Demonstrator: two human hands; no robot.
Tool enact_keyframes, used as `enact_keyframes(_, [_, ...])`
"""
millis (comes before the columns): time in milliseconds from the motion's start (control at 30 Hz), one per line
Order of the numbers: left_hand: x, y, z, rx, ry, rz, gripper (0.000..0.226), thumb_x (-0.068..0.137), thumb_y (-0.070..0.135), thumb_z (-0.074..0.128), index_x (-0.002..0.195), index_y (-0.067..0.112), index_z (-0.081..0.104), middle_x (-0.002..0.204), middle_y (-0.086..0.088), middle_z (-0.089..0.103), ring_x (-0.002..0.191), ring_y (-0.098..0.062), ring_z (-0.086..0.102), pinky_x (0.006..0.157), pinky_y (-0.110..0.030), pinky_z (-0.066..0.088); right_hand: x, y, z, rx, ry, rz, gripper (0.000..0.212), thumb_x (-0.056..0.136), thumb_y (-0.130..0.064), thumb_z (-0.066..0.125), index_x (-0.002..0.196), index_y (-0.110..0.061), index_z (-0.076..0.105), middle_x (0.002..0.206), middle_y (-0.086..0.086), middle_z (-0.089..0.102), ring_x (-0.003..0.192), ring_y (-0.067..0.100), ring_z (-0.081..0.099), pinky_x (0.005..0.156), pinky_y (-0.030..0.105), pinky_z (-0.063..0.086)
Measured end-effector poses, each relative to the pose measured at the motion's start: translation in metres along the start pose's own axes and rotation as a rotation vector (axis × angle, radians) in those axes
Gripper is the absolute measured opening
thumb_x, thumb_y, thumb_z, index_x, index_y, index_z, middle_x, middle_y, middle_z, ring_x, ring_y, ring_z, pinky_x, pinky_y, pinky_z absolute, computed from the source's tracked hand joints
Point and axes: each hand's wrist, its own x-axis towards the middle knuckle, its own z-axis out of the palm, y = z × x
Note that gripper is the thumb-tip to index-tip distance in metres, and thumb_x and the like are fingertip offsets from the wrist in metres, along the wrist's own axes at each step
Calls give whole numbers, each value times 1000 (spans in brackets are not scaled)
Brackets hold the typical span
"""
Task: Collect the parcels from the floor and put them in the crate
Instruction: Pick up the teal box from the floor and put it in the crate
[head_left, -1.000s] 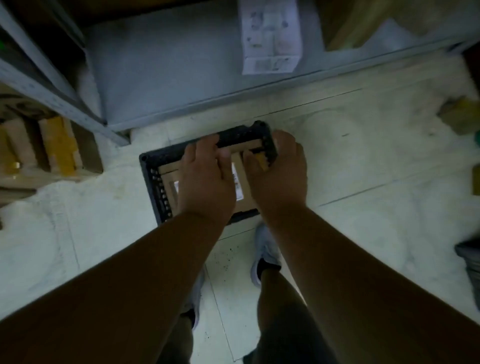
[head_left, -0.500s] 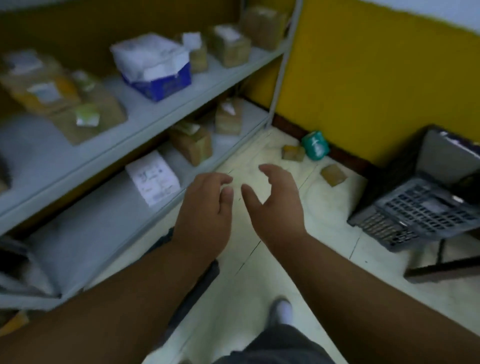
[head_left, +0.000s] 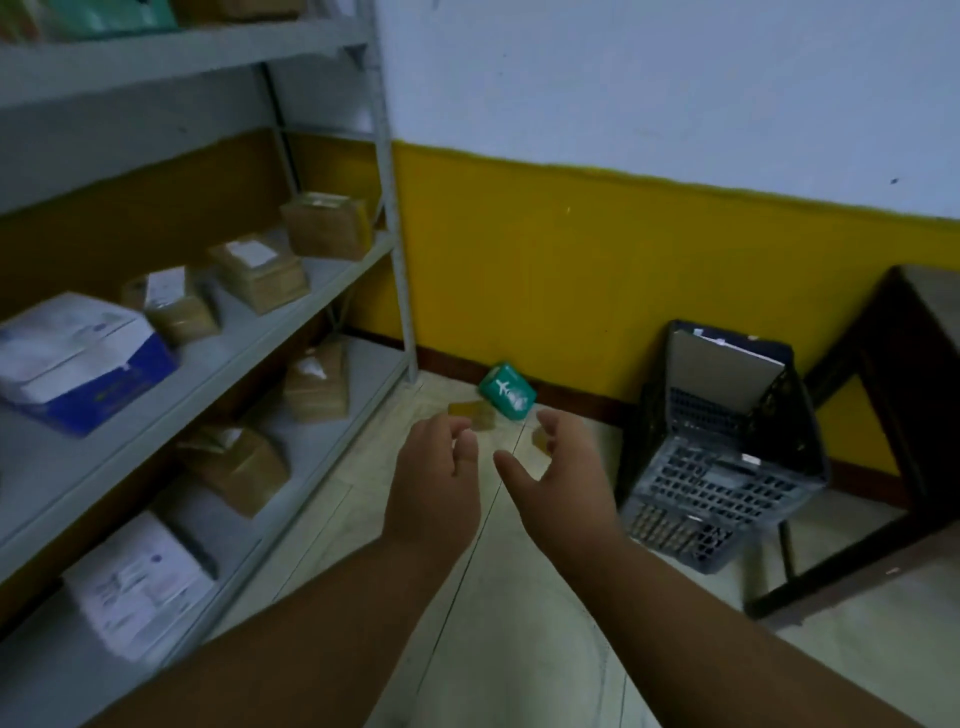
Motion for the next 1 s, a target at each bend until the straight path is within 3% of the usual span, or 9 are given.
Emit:
enact_keyframes(200, [100, -17, 42, -38, -1, -30, 20, 103, 25, 41, 112, 17, 58, 102, 2, 54, 94, -12, 52, 77, -24, 39, 98, 7, 12, 50, 47, 85, 68, 83, -41, 76, 141, -27, 42, 137, -3, 49, 125, 14, 48, 104, 39, 46])
enact_keyframes(367, [215, -47, 72, -87, -33, -35, 9, 103, 26, 41, 102, 28, 49, 97, 7, 50, 86, -5, 48, 66, -12, 34, 212, -1, 43, -18, 77, 75, 72, 83, -40, 77, 143, -27, 40, 137, -4, 47, 124, 13, 49, 101, 36, 47])
enact_keyframes(500, [324, -70, 89, -49, -102, 19, 16, 103, 25, 41, 106, 21, 55, 100, 0, 54, 89, -12, 51, 67, -22, 37, 306, -9, 75, -29, 91, 135, 71, 82, -41, 77, 142, -34, 40, 137, -7, 46, 121, 12, 54, 93, 41, 55])
enact_keyframes(600, [396, -85, 99, -51, -149, 87, 21, 103, 21, 41, 111, 15, 60, 104, -1, 55, 92, -13, 50, 69, -17, 37, 365, -13, 96, -18, 115, 199, 67, 84, -41, 75, 141, -35, 41, 141, -7, 39, 120, 11, 53, 93, 37, 55])
enact_keyframes(700, [452, -99, 119, -22, -186, 58, 23, 103, 23, 40, 113, 14, 59, 105, 0, 53, 93, -12, 48, 70, -23, 35, 416, -10, 114, -13, 105, 240, 67, 84, -42, 75, 141, -37, 40, 144, -8, 35, 122, 9, 48, 97, 31, 51])
enact_keyframes(867, [524, -135, 181, -14, -250, -2, 21, 103, 19, 42, 111, 13, 60, 104, 0, 54, 94, -14, 51, 68, -11, 32, 503, 28, 150, -24, 112, 307, 68, 84, -40, 75, 143, -33, 41, 141, -7, 41, 122, 9, 48, 99, 31, 50])
enact_keyframes(1000, [585, -185, 251, 28, -289, -32, 22, 103, 19, 40, 114, 14, 58, 104, 1, 53, 95, -14, 51, 71, -21, 36, 578, 89, 195, -48, 73, 380, 69, 84, -42, 75, 142, -29, 40, 137, -7, 47, 122, 9, 48, 98, 30, 49])
